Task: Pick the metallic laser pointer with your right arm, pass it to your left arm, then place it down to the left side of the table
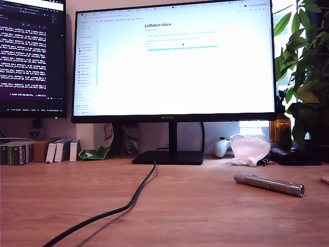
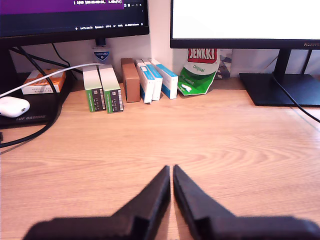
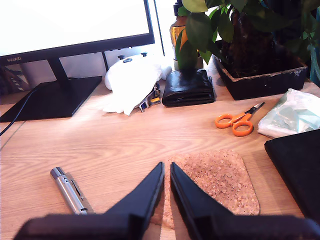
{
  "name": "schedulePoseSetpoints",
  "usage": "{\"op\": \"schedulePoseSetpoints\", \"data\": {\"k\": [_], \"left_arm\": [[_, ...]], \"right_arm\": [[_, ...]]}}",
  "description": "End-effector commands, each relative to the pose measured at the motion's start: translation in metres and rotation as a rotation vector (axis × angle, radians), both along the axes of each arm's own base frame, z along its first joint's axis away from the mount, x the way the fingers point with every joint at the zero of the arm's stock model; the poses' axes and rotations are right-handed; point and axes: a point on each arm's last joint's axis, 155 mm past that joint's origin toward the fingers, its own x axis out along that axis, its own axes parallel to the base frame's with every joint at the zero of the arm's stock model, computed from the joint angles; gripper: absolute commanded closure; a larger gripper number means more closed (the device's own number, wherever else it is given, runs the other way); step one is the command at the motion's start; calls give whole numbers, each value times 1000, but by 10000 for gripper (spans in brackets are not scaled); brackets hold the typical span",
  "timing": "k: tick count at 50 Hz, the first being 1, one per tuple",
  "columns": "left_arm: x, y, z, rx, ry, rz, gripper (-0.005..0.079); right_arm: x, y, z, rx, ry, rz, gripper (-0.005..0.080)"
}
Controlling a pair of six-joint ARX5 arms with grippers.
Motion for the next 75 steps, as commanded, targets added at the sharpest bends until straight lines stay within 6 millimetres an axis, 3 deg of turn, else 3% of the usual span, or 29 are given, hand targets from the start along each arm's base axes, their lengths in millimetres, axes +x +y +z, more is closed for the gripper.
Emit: {"op": "schedulePoseSetpoints", "data": {"k": [1,17,36,48,54,64,75], "left_arm": [[-2,-12,-19,-8,43,-55,761],[-2,-14,-18,-19,43,-64,761],[-2,-21,-12,-197,43,-71,761],[-2,-37,22,-331,-55,-157,761],[-6,-49,39,-368,-105,-233,761],[-8,-51,52,-433,-124,-248,761],[-16,-63,67,-430,-134,-322,761]], "right_arm": [[0,2,-1,7,0,8,734],[0,2,-1,7,0,8,734],[2,0,5,34,-22,-9,735],[1,4,4,109,-15,-1,736],[3,4,16,193,-60,-15,737],[3,5,12,250,-43,-21,737],[-3,41,52,337,-113,177,734]]}}
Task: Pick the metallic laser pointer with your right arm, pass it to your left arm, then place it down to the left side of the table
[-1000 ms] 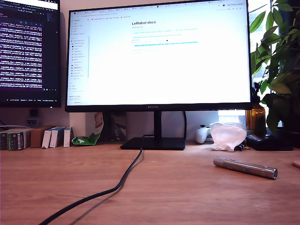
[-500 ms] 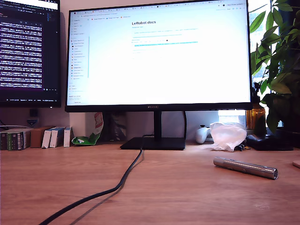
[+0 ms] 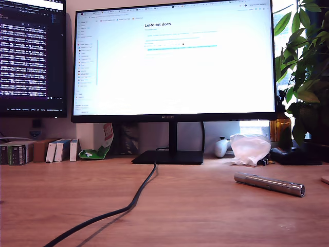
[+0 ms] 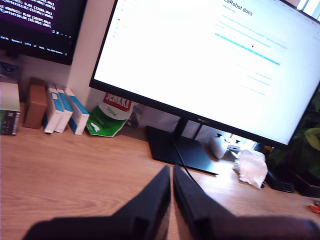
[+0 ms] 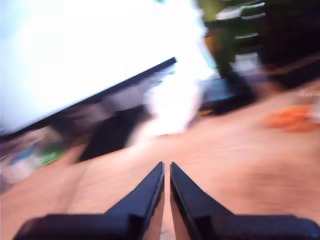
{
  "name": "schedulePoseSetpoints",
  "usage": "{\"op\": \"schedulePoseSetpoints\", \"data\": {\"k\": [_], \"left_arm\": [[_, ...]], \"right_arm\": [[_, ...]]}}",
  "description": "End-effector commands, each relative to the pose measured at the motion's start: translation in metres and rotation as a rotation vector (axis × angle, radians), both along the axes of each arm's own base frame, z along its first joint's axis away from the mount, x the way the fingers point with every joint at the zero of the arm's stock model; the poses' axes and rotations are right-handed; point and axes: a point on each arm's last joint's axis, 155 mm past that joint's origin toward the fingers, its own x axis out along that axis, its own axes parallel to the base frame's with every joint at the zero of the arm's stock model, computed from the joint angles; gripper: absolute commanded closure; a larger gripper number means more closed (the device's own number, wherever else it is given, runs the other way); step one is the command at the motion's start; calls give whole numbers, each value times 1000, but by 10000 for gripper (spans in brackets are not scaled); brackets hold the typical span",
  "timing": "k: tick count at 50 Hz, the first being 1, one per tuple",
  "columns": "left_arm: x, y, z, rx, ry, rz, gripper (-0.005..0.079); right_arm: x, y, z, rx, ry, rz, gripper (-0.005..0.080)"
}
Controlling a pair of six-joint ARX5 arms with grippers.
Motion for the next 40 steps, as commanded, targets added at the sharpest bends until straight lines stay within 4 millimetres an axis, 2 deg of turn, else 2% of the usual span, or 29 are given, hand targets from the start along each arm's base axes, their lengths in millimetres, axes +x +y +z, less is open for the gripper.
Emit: {"op": "schedulePoseSetpoints", "data": {"k": [1,8,18,28,34,40], "left_arm": [[-4,-4,13,-2,-31,-22,761],[-9,-6,32,-4,-59,-34,761],[-7,-9,39,1,40,-54,761],[7,-14,33,52,210,-94,761],[16,-13,30,128,276,-108,762],[26,-12,19,188,367,-126,761]], "right_arm": [[-4,9,26,5,-54,45,734],[-10,9,57,-11,-83,46,726],[-15,8,79,-152,-35,59,661],[-5,9,73,-250,126,94,612],[6,9,60,-278,245,120,555],[19,11,47,-293,353,148,486]]}}
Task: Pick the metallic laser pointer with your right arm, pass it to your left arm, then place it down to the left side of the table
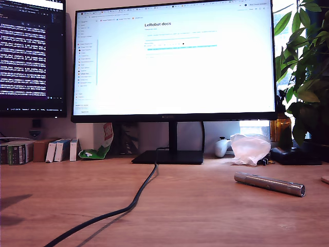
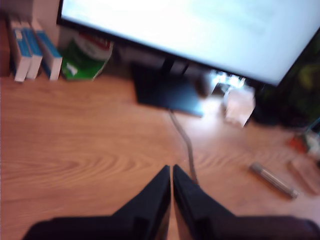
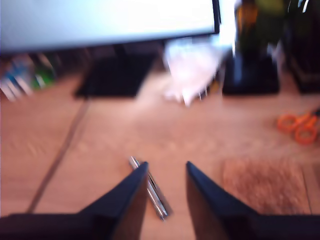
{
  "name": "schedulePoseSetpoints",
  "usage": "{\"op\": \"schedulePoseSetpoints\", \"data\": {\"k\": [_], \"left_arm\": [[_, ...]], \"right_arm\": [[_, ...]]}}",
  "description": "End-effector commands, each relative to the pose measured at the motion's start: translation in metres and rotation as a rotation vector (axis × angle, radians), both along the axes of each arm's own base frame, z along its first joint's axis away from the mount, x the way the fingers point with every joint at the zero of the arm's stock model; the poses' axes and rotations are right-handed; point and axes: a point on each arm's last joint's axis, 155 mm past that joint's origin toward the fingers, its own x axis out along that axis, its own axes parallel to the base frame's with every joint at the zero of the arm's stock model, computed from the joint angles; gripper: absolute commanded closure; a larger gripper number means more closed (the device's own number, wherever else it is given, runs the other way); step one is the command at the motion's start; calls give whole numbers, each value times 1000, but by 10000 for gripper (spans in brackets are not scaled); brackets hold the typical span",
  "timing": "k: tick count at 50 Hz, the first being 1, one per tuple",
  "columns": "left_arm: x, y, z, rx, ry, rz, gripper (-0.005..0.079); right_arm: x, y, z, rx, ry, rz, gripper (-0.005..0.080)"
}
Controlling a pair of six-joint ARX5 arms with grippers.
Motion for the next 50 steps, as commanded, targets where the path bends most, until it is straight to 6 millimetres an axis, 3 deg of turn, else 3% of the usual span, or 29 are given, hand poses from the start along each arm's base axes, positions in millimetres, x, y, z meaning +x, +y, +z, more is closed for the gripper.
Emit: {"op": "schedulePoseSetpoints", "data": {"k": [1,7,14,20,38,50], "left_arm": [[5,1,-7,31,35,-11,760],[12,3,-20,97,95,-38,745],[20,3,-36,132,152,-56,646],[22,-1,-51,177,181,-103,578],[17,-8,-89,362,265,-192,505],[20,-8,-105,548,301,-265,502]], "right_arm": [[8,2,-1,-5,32,13,481],[23,8,-5,-11,90,52,479],[37,26,-10,19,153,158,477],[42,37,-26,2,256,215,465],[46,59,-88,-161,511,291,411],[53,67,-106,-322,591,342,390]]}}
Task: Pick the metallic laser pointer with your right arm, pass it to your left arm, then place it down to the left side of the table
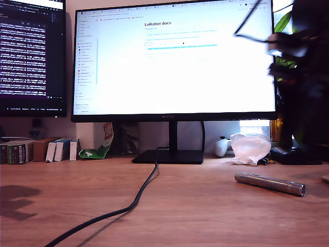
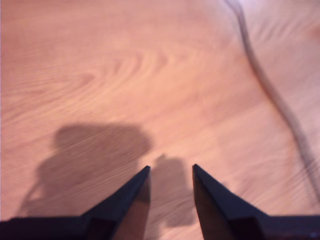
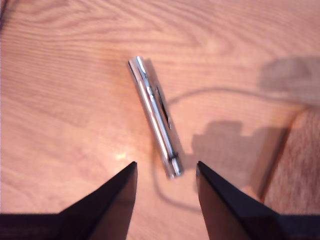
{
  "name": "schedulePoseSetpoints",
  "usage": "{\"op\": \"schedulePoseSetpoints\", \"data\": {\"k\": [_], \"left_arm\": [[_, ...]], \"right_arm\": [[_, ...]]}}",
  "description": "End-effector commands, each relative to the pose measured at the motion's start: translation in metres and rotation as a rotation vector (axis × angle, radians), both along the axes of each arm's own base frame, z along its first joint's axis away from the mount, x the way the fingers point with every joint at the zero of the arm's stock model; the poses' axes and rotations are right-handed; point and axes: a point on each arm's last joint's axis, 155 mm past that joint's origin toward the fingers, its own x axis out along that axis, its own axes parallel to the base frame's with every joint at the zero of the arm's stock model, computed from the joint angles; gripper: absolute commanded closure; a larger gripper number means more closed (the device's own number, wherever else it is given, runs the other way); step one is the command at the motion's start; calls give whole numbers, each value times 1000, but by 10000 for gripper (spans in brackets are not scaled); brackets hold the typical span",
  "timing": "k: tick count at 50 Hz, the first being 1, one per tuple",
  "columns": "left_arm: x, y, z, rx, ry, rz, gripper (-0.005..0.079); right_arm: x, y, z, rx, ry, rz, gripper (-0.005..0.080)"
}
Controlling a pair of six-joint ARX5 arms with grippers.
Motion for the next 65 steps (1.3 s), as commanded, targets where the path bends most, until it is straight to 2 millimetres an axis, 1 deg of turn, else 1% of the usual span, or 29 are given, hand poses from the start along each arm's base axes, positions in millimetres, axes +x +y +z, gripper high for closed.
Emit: {"op": "schedulePoseSetpoints", "data": {"k": [1,7,16,20,25,36,65], "left_arm": [[4,-3,1,39,-9,-43,501],[8,-5,-2,101,10,-92,501],[17,-13,0,135,20,-128,501],[19,-16,2,136,15,-139,501],[21,-19,5,136,0,-150,501],[22,-20,6,135,-5,-150,501],[24,-20,8,134,-13,-150,501]], "right_arm": [[3,4,-1,-33,0,40,390],[9,10,-3,-81,-3,99,377],[9,12,-20,-170,17,206,371],[11,9,-29,-213,26,214,371],[10,10,-40,-242,47,253,372],[8,5,-55,-280,90,269,372],[2,4,-59,-285,119,308,378]]}}
